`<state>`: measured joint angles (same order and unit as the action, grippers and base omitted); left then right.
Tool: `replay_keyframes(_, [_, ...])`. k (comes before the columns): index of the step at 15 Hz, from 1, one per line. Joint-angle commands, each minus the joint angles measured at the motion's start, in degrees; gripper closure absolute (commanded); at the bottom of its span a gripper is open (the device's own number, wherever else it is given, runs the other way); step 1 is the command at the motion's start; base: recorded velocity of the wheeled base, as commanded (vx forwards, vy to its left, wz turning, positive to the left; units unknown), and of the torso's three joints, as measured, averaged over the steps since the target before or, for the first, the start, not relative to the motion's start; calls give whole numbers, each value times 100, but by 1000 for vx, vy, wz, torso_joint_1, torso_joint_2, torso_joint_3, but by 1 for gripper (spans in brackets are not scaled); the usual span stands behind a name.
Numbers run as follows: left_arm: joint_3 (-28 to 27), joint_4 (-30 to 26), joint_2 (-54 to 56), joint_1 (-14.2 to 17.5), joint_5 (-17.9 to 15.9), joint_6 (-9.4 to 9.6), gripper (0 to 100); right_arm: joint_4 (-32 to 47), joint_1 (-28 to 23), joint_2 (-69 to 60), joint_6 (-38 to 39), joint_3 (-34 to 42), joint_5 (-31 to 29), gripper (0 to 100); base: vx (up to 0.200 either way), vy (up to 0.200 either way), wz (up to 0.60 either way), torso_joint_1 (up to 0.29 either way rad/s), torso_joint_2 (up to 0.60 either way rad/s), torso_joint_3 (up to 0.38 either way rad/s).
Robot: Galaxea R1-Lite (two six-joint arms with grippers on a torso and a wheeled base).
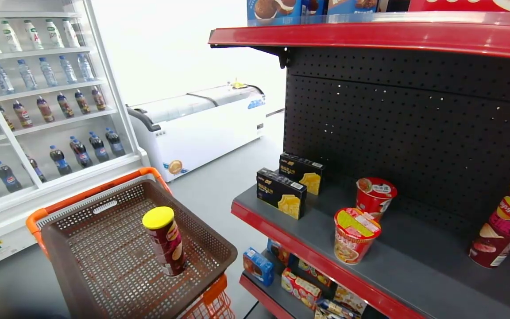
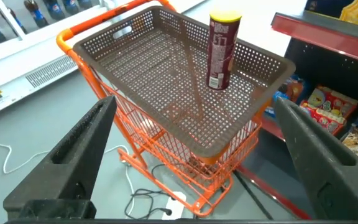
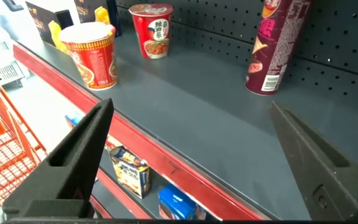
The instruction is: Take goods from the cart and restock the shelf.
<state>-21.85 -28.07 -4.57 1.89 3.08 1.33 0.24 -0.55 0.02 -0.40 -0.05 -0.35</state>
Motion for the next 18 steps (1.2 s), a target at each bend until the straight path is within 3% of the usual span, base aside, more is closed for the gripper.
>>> replay_keyframes(1, [31,4,-79,13,8,-19,0,2,2,-2,5,5,0,0,0,0,0,0,0,0])
replay_keyframes(2, [-487,-23,-932,57,43,-159,0,2,2,-2,5,-4,0,0,0,0,0,0,0,0])
replay_keyframes(3, [-892,-40,-1520,75,8,-616,0,2,2,-2,5,5,0,0,0,0,0,0,0,0])
replay_keyframes(4, [-1015,-23,-1898,4,-1,-766,0,2,2,-2,5,-4,0,0,0,0,0,0,0,0])
replay_keyframes(10, [-531,250,-3094,-154,34,-757,0,2,2,-2,5,5,0,0,0,0,0,0,0,0])
replay_keyframes(13, [-426,1217,-4078,-22,43,-862,0,2,2,-2,5,5,0,0,0,0,0,0,0,0])
replay_keyframes(15, [-417,2289,-5124,145,52,-660,0,2,2,-2,5,5,0,0,0,0,0,0,0,0])
replay_keyframes(18, [-435,3071,-6266,180,-45,-133,0,2,2,-2,5,5,0,0,0,0,0,0,0,0])
